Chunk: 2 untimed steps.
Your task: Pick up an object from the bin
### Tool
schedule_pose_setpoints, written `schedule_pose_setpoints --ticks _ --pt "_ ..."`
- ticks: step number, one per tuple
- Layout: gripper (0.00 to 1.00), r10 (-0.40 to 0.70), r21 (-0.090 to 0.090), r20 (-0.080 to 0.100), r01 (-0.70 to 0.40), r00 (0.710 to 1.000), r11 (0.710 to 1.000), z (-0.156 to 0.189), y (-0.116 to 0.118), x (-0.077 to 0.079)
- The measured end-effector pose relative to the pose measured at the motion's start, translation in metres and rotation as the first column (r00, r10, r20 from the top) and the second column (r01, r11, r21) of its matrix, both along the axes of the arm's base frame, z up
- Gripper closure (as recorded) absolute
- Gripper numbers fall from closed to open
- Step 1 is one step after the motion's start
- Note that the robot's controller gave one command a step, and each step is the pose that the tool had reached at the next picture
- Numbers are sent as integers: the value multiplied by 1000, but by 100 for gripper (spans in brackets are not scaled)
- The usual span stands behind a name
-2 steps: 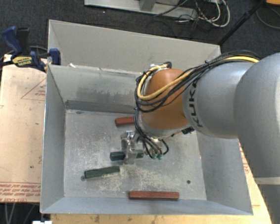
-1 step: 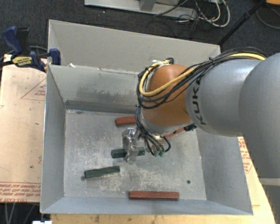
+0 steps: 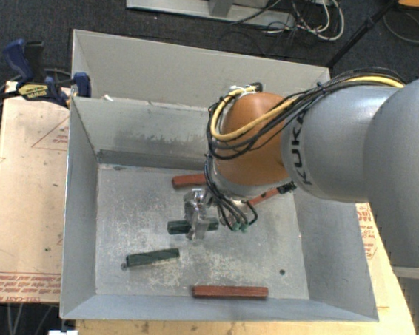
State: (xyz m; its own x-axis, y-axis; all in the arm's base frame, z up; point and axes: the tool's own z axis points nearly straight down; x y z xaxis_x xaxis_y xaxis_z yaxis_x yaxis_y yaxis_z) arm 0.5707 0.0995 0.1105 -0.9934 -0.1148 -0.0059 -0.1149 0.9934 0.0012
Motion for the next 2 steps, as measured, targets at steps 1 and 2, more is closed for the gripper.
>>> schedule_pose_setpoints --ticks 1,2 --pt "100 0 0 -2 0 1000 1000 7 0 -1" --pt "100 0 0 -2 0 1000 1000 13 0 0"
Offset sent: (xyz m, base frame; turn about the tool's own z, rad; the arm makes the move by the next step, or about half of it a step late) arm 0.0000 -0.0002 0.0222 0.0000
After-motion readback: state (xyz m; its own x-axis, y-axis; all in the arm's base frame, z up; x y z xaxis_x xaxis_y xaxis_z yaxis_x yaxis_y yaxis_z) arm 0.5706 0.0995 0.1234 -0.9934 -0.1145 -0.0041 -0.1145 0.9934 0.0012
